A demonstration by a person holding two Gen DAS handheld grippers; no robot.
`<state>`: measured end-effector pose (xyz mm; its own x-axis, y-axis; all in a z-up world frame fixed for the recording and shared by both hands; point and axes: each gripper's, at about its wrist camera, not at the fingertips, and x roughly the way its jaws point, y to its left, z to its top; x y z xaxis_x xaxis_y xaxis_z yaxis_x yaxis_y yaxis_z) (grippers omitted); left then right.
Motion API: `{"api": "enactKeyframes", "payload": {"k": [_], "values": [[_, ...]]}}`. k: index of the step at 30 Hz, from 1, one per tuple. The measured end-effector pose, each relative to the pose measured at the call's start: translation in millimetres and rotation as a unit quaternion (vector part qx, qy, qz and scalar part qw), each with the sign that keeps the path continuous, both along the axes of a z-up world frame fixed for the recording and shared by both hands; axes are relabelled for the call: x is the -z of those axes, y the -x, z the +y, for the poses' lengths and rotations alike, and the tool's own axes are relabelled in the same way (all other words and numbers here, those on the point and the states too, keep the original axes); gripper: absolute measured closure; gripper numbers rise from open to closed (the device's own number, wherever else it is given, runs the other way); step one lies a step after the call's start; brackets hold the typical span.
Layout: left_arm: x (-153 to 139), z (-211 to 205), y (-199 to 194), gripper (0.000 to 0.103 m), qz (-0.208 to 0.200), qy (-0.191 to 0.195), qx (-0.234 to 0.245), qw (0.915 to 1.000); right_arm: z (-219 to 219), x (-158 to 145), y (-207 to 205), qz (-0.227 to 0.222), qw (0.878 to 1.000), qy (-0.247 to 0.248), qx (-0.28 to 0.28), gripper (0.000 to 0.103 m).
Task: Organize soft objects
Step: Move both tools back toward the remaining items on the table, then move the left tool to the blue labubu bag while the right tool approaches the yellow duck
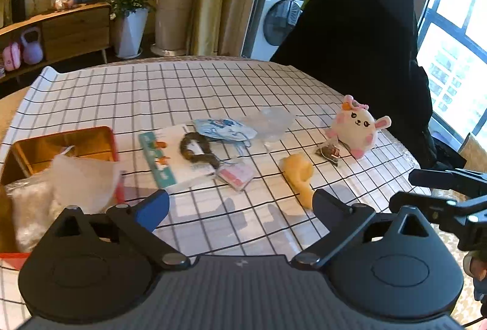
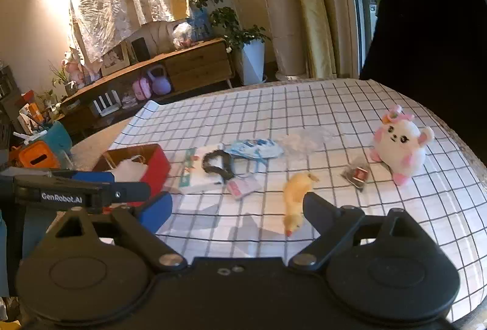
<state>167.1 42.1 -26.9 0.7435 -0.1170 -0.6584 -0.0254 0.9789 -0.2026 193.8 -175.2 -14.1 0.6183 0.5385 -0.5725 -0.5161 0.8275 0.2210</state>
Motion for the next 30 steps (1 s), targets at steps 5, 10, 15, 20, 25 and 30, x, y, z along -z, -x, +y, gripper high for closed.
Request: {"api": "enactKeyframes", "payload": {"k": [5, 10, 15, 20, 25, 30], "values": [[14, -14, -18, 0.002, -0.004, -0.012, 0.0, 0.9999, -13, 17, -11, 0.009, 1.0, 0.012, -0.008, 0.009], [23, -16, -42, 0.002, -0.01, 0.008, -0.012, 0.9999, -19, 33, -24, 0.021, 0.999, 0.026, -0.015, 0.009], [33, -18, -73, 0.002, -0.002, -0.006, -0.02, 0.9998, -20, 48, -39, 0.026, 0.999, 0.04, -0.019, 0.009], [42, -22, -104, 0.002, 0.007, -0.032, -0.02, 0.9993, -18, 61, -59, 0.034, 0.998, 0.05, -0.019, 0.011], [50, -25, -137, 0.002, 0.024, -0.045, -0.007, 0.9987, -12, 72, -77, 0.046, 0.997, 0.055, -0.026, 0.013], [58, -22, -172, 0.002, 0.053, -0.042, -0.001, 0.9977, -3, 77, -91, 0.051, 0.996, 0.06, -0.033, 0.015]]}}
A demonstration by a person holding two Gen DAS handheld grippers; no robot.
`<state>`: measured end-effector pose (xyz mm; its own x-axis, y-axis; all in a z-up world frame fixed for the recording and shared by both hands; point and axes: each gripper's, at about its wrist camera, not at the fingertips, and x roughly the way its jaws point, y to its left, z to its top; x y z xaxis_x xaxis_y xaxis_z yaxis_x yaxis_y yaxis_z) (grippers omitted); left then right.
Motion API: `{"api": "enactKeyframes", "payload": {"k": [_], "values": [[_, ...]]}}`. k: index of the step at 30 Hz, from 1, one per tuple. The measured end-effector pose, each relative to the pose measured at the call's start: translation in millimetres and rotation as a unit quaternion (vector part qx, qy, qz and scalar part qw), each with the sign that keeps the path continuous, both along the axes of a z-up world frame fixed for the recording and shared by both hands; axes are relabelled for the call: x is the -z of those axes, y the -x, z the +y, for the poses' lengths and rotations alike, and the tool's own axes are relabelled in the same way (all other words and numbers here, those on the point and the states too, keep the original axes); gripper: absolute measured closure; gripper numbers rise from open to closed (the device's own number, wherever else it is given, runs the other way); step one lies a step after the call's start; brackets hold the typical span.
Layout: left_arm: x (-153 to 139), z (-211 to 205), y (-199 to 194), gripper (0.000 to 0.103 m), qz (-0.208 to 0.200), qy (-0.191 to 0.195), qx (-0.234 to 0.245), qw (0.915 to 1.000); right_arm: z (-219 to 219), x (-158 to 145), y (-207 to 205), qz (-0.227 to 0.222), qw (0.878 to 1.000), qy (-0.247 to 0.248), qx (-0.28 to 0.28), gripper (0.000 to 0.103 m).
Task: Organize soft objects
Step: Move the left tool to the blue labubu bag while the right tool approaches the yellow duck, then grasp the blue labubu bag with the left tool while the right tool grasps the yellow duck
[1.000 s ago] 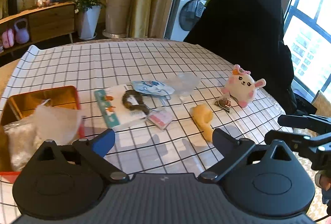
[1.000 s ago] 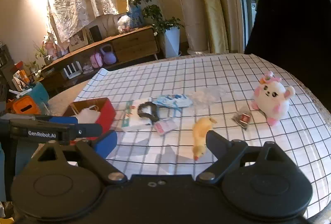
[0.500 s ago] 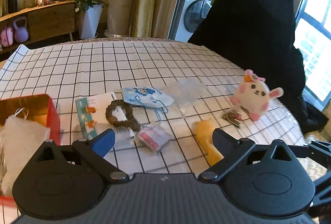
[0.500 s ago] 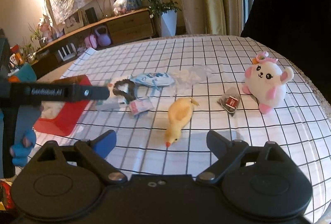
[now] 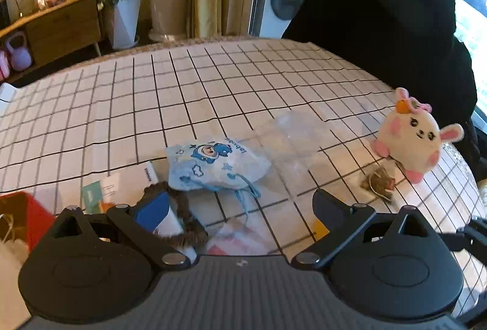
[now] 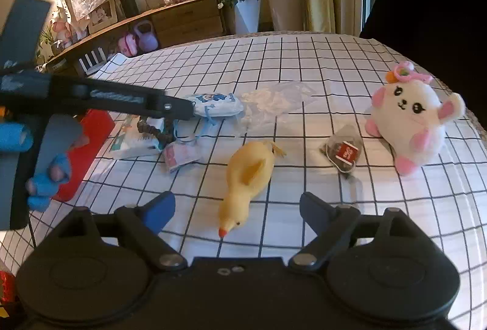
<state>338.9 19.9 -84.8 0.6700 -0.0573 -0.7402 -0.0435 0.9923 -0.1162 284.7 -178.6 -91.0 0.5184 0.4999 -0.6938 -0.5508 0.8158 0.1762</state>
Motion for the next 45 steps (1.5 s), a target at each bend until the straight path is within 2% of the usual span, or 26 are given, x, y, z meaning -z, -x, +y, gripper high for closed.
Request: {"api": "enactKeyframes", "payload": {"k": [7, 13, 23, 29, 34, 36, 37, 40, 42, 44, 45], "values": [[8, 15, -46, 0.002, 0.028, 0.016, -0.028, 0.9991, 17, 6, -19, 0.001, 1.0, 0.011, -0.009, 0.016], [23, 20, -74, 0.002, 0.056, 0.008, -0.042, 0.9975, 31, 13, -29, 0.002, 1.0, 0.022, -0.013, 0.018], [48, 25, -91, 0.003, 0.082, 0.023, -0.05, 0.9951, 49, 29, -40, 0.008, 0.999, 0.043, -0.017, 0.022], [53, 24, -91, 0.003, 0.078, 0.008, -0.046, 0.9959, 54, 35, -43, 0.0, 0.998, 0.064, -0.011, 0.025], [55, 15, -89, 0.014, 0.071, -0.025, -0.049, 0.996, 55, 36, -40, -0.016, 0.996, 0.09, -0.004, 0.038], [56, 12, -89, 0.025, 0.067, -0.039, -0.049, 0.9958, 56, 37, -39, -0.023, 0.995, 0.1, 0.001, 0.046], [56, 12, -89, 0.028, 0.064, -0.043, -0.05, 0.9958, 56, 38, -38, -0.026, 0.994, 0.105, 0.004, 0.048], [55, 12, -88, 0.042, 0.056, -0.045, -0.054, 0.9959, 57, 39, -36, -0.038, 0.992, 0.116, 0.01, 0.056], [53, 14, -87, 0.06, 0.053, -0.045, -0.055, 0.9961, 56, 39, -35, -0.044, 0.992, 0.12, 0.013, 0.065], [51, 17, -86, 0.07, 0.052, -0.04, -0.058, 0.9961, 54, 38, -36, -0.047, 0.991, 0.122, 0.019, 0.071], [51, 18, -86, 0.071, 0.053, -0.039, -0.059, 0.9961, 53, 37, -36, -0.046, 0.992, 0.119, 0.021, 0.073]]}}
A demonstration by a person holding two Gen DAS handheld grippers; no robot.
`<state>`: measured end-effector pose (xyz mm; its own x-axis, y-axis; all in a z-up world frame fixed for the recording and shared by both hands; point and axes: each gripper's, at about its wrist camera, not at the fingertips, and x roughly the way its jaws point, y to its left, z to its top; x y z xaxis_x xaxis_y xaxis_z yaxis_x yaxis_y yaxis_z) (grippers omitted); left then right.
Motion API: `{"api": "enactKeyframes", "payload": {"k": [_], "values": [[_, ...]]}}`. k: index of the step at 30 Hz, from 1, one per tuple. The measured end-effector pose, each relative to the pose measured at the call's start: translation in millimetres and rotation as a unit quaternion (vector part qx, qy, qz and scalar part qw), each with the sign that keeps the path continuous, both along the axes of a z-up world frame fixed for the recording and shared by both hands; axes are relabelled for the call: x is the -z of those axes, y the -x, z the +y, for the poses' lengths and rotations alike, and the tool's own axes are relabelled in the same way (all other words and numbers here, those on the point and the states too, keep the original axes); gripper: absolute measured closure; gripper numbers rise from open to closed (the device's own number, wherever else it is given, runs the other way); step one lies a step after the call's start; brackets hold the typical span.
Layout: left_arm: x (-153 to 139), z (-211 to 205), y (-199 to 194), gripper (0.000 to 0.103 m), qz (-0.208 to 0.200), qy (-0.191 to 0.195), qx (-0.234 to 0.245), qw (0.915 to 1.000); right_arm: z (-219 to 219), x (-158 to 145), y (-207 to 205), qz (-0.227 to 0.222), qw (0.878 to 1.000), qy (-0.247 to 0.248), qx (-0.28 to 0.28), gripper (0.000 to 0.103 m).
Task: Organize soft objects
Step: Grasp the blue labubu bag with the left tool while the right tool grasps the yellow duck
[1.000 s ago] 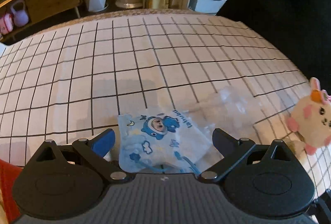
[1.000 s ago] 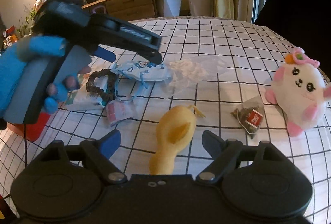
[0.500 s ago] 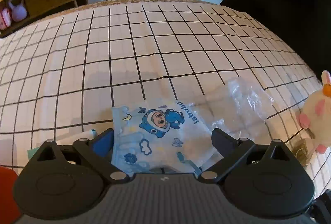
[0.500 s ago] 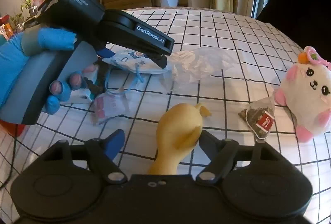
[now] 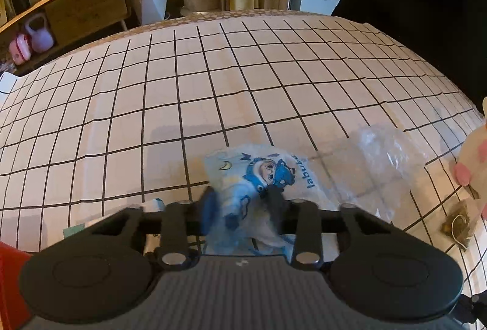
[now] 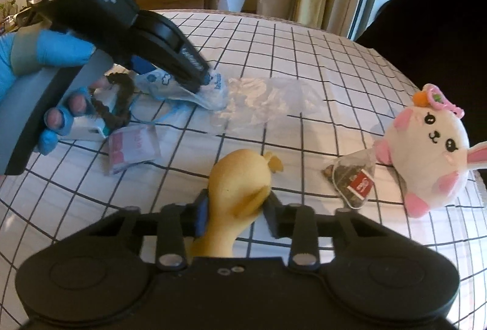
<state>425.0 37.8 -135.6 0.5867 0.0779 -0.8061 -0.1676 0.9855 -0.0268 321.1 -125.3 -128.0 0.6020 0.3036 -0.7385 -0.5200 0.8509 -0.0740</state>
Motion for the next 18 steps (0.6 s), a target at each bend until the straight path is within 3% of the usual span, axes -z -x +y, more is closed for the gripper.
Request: {"api": "enactKeyframes", "payload": {"k": [2, 8, 18], "values": [[-2, 4, 2, 0.08, -0.002, 0.003, -0.001, 1.0, -3, -1, -1, 0.001, 1.0, -0.005, 0.005, 0.076], [-14, 13, 9, 0.087, -0.016, 0.018, -0.007, 0.9997, -13, -10, -1, 0.004, 1.0, -0.028, 0.013, 0.082], [-46, 21, 36, 0.087, -0.037, 0.042, -0.004, 0.9984, -32, -36, 10, 0.012, 0.997, -0.074, 0.022, 0.084]]}}
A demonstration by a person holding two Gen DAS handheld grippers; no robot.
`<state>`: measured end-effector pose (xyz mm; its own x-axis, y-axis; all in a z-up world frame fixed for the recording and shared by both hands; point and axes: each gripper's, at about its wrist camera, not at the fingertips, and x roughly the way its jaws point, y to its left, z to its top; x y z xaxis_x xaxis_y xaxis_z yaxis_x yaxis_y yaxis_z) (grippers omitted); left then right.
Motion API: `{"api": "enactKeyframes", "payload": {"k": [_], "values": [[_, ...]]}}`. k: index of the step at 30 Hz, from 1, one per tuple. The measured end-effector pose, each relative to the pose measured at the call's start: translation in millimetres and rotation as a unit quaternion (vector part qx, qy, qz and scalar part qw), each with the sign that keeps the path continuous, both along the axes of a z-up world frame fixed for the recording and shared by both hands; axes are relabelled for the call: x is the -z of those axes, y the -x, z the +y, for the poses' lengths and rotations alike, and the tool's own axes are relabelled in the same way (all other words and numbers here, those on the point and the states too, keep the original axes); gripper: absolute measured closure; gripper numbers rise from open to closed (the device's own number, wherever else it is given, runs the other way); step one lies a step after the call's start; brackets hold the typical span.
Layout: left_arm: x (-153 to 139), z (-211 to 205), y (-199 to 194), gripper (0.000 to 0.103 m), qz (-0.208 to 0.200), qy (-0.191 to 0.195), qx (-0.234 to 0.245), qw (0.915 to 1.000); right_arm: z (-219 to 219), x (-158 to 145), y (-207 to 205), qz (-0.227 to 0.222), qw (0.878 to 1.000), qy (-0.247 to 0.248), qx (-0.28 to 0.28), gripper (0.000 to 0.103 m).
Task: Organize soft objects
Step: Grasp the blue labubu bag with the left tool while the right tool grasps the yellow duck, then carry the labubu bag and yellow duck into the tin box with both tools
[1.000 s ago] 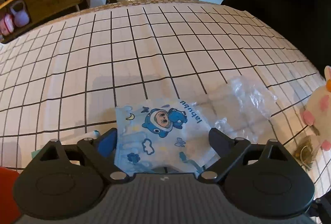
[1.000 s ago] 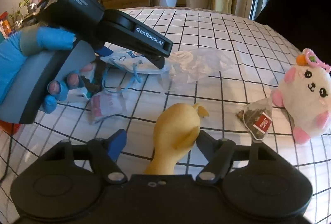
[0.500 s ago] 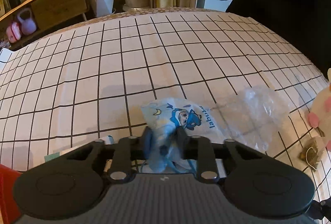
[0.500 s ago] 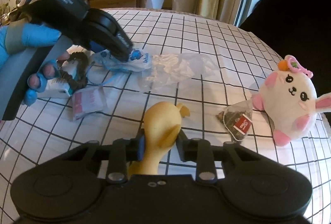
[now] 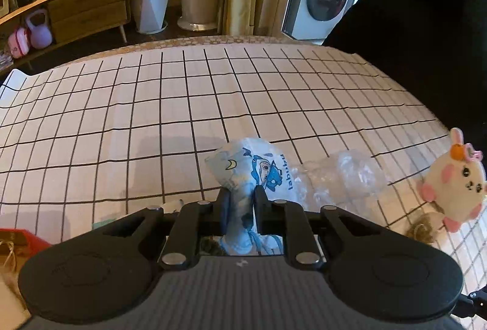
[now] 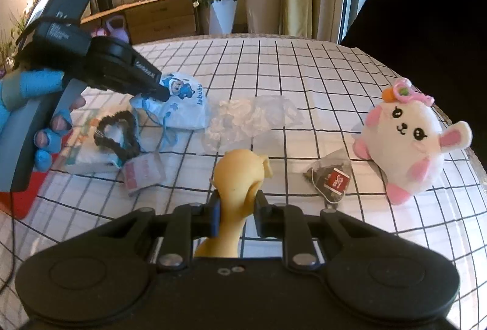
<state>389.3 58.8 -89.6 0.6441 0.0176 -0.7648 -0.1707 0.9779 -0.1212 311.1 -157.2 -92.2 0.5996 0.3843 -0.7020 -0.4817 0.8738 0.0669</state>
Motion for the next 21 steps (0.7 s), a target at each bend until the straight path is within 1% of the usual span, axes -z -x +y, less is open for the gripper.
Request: {"api": "enactKeyframes", "payload": {"k": [12, 21], "values": [[-40, 3, 57, 0.087, -0.013, 0.025, 0.018, 0.9994, -3, -47, 44, -0.003, 0.999, -0.032, -0.011, 0.084], [-71, 8, 111, 0.087, -0.025, 0.04, 0.034, 0.9983, 6, -81, 79, -0.023, 0.998, -0.047, -0.032, 0.083]]}}
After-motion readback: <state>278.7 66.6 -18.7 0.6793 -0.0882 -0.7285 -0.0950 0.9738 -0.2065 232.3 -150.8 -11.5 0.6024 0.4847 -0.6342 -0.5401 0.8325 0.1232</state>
